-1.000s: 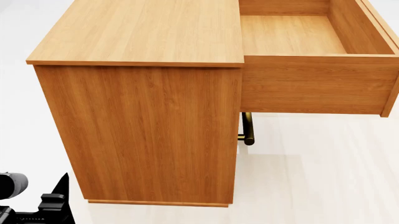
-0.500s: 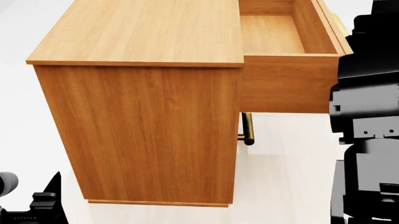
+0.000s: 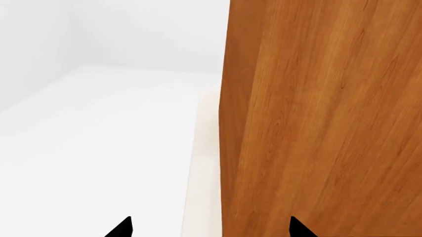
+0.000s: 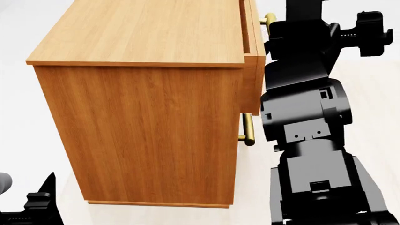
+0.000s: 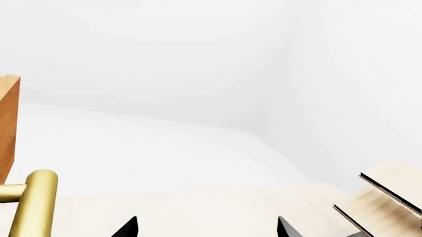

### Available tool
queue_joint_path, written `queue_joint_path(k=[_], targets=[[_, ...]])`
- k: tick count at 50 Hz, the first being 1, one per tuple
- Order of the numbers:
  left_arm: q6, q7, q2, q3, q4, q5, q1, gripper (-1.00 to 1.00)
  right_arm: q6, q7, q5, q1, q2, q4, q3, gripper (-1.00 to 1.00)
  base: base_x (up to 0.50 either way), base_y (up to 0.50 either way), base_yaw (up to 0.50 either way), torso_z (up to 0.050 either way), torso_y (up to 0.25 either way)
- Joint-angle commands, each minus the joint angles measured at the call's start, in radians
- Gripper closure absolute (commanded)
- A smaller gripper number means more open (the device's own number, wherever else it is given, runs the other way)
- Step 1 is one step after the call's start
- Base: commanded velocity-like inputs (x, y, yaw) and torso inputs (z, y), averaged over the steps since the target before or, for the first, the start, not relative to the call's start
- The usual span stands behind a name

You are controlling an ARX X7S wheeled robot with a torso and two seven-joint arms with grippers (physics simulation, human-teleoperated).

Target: Close the top drawer of the cabinet.

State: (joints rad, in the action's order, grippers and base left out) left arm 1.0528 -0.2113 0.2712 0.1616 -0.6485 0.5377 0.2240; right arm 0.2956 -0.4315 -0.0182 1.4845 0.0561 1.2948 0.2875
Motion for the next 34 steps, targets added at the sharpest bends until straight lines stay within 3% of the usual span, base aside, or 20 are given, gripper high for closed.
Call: queue_joint_path(k=[1, 9, 15, 22, 31, 33, 34], targets=[[-0.012, -0.001, 0.004, -0.002, 0.014, 0.000, -0.007, -1.00, -0.049, -0.023, 0.355, -0.057, -0.056, 0.012, 0.311, -1.00, 0.00, 0.00, 0.00, 0.000, 0.000], [-0.023, 0.004, 0.011, 0.020, 0.017, 0.010, -0.022, -1.00, -0.111, -0.110, 0.876, -0.077, -0.056, -0.030, 0.843, -1.00, 0.00, 0.00, 0.00, 0.000, 0.000], [-0.039, 0.011, 0.018, 0.034, 0.029, 0.011, -0.031, -1.00, -0.152, -0.155, 1.131, -0.075, -0.056, -0.090, 1.102, -1.00, 0.00, 0.00, 0.00, 0.000, 0.000], [-0.053, 0.014, 0.022, 0.055, 0.031, 0.016, -0.044, -1.00, -0.178, -0.202, 1.233, -0.089, -0.056, -0.189, 1.233, -1.00, 0.00, 0.00, 0.00, 0.000, 0.000], [-0.091, 0.020, 0.021, 0.042, 0.040, 0.005, -0.049, -1.00, -0.358, -0.094, 1.256, -0.120, -0.056, -0.150, 1.219, -1.00, 0.00, 0.00, 0.00, -0.002, 0.000], [-0.115, 0.021, 0.019, 0.022, 0.040, -0.011, -0.053, -1.00, -0.378, -0.117, 1.239, -0.133, 0.011, -0.270, 1.234, -1.00, 0.00, 0.00, 0.00, 0.000, 0.000], [-0.120, 0.019, 0.015, 0.011, 0.045, -0.017, -0.049, -1.00, -0.374, -0.177, 1.241, -0.143, 0.121, -0.420, 1.241, -1.00, 0.00, 0.00, 0.00, 0.000, 0.000]])
